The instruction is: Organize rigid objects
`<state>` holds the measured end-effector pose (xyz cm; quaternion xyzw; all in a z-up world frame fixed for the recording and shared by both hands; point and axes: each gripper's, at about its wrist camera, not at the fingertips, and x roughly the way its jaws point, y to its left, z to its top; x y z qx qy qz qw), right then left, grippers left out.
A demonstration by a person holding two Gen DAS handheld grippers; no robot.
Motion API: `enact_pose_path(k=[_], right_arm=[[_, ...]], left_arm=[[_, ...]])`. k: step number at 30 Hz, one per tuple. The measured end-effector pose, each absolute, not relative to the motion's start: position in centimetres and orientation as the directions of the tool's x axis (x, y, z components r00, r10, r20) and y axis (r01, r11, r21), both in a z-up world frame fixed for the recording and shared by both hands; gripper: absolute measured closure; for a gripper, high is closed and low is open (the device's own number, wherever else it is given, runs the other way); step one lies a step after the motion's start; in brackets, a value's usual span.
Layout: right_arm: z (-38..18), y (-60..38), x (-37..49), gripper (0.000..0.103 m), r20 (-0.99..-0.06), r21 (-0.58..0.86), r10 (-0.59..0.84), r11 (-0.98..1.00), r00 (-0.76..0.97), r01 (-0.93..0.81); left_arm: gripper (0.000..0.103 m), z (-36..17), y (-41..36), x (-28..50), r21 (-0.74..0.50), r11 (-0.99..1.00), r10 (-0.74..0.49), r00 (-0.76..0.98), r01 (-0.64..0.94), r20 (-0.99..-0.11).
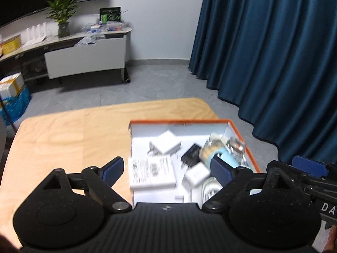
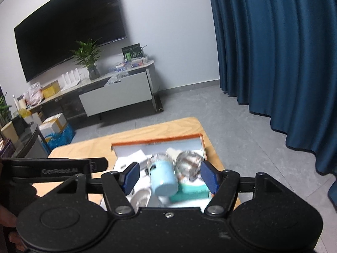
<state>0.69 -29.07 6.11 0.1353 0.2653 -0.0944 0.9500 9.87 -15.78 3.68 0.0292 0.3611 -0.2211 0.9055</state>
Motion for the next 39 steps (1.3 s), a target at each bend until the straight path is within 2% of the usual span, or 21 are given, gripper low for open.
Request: enact_pose_path(k=[22, 39], right_arm=[[4.9, -27.3, -6.5, 0.021, -0.579, 0.157, -0.114, 0.956, 0.807, 0.247], [3.2, -27.3, -7.9, 0.02, -0.635, 0.114, -0.123, 0.961, 0.763, 0.251]], left_arm=[[0.0, 3.2, -14.6, 1.1, -0.038, 0.926, -0.298, 0.668, 0.375, -0.681], [0.0, 1.1, -14.7, -1.2, -0.014, 0.938, -0.247, 0.642, 0.345, -0.726]])
